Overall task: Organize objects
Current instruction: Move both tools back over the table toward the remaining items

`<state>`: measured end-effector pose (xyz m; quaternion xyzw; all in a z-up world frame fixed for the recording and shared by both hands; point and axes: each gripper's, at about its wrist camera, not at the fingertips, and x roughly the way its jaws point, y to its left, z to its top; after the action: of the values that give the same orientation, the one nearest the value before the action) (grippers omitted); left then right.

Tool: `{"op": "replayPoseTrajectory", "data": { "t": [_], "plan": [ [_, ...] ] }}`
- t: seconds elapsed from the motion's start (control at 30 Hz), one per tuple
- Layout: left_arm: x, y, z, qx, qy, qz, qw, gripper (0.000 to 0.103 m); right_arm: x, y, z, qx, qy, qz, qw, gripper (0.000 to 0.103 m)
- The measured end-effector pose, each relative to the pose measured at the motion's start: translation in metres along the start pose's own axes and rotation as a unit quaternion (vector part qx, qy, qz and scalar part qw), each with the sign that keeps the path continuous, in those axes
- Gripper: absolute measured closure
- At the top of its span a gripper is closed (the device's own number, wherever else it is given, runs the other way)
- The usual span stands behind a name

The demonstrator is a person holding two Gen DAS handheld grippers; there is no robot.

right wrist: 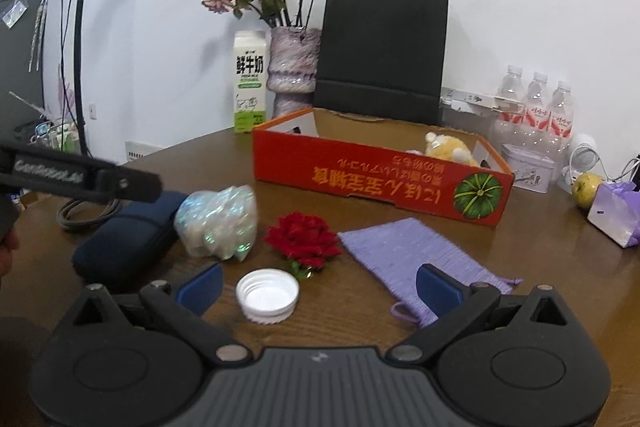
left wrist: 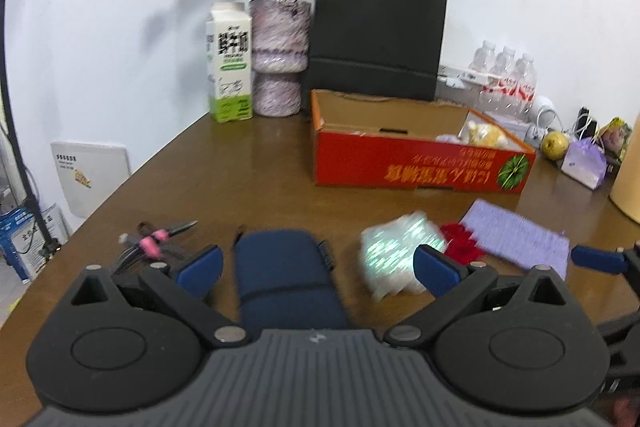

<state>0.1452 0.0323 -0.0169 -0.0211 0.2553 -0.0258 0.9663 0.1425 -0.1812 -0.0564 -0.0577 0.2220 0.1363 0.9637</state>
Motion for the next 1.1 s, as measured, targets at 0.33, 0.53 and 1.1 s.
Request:
{"op": "replayPoseTrajectory", "data": {
  "t": [0.33, 0.53, 1.1],
  "plan": [
    [-0.022, 0.054, -0.019, 0.007, 0.025, 0.03, 0.9992, 0.0, 0.001, 0.013, -0.002, 0.0, 0.023, -0.002, 1.0, 0.0],
    [-0.025, 0.085, -0.025, -0.004, 0.04, 0.046, 0.9981, 0.0, 0.014, 0.022, -0.001, 0.001, 0.059, -0.003, 0.998, 0.0],
    [-0.003, 0.123, -0.02, 0.002, 0.075, 0.023, 0.9969, 0.0, 0.043, 0.032, 0.003, 0.034, 0.106, 0.009, 0.994, 0.018]
  ]
}}
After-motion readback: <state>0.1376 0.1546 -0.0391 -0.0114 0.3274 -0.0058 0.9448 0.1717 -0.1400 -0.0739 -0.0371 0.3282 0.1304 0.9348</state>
